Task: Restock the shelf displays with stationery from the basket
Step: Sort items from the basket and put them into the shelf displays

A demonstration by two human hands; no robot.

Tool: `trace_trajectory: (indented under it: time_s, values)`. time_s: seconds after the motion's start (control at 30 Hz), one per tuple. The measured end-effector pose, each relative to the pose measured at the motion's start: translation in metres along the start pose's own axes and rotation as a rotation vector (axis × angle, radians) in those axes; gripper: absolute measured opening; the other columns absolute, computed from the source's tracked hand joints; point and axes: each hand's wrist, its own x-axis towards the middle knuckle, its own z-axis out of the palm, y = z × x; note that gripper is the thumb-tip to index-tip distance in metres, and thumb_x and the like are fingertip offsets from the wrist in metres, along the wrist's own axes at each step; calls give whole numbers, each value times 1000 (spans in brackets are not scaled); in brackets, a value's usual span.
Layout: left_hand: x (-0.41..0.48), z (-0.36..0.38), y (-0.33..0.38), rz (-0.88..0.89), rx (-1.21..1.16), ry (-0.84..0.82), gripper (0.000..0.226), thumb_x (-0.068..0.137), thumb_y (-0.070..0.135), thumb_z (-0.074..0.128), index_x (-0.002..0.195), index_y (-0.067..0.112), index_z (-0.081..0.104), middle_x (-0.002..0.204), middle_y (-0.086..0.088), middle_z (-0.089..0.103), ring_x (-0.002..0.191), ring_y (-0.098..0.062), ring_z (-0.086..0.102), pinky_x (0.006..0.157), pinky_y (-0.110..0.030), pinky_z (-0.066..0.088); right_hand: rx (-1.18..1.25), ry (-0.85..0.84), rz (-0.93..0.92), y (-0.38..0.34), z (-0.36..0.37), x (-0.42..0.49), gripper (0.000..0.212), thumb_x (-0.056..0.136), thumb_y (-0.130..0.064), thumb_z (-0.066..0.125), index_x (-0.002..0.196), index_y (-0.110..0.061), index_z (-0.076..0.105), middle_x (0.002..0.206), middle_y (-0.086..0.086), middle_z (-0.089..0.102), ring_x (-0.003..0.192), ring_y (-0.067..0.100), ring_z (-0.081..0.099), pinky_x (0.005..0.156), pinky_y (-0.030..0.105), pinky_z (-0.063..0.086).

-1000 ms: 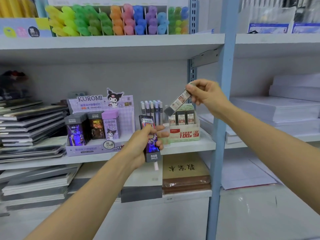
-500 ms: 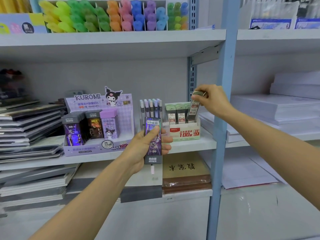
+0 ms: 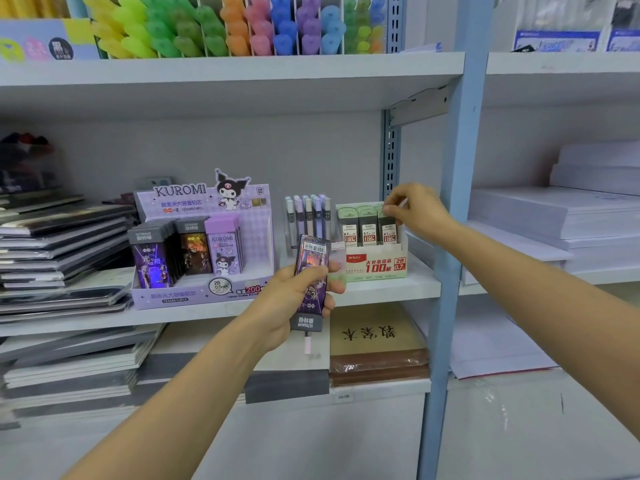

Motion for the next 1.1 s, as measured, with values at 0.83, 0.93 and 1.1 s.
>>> trace_trajectory:
  time_s: [0.83,0.93,1.1]
  values:
    - [-37,-20,24,84,-66,305,20,83,24,70,89,5,63,69,-4,62,38,-5,42,30,-13,25,666,-505,-125,-52,2,-67,24,91,-18,65,115,-21,62,90,7,72,78,16,67,71,23,54]
    - [-39,-28,26,130,8,405,19,87,26,70,80,9,62,69,-8,59,37,-5,39,31,-14,25,615,-596,-160,-65,12,-76,14,91,-22,66,103,-17,65,97,8,73,82,14,68,71,25,53]
    - [-52,-33,25,165,229,314,25,87,31,69,75,10,62,53,0,57,37,-6,37,36,-14,26,638,-566,-303,-102,35,-86,38,92,-17,64,129,-23,57,87,5,67,86,12,67,78,24,53]
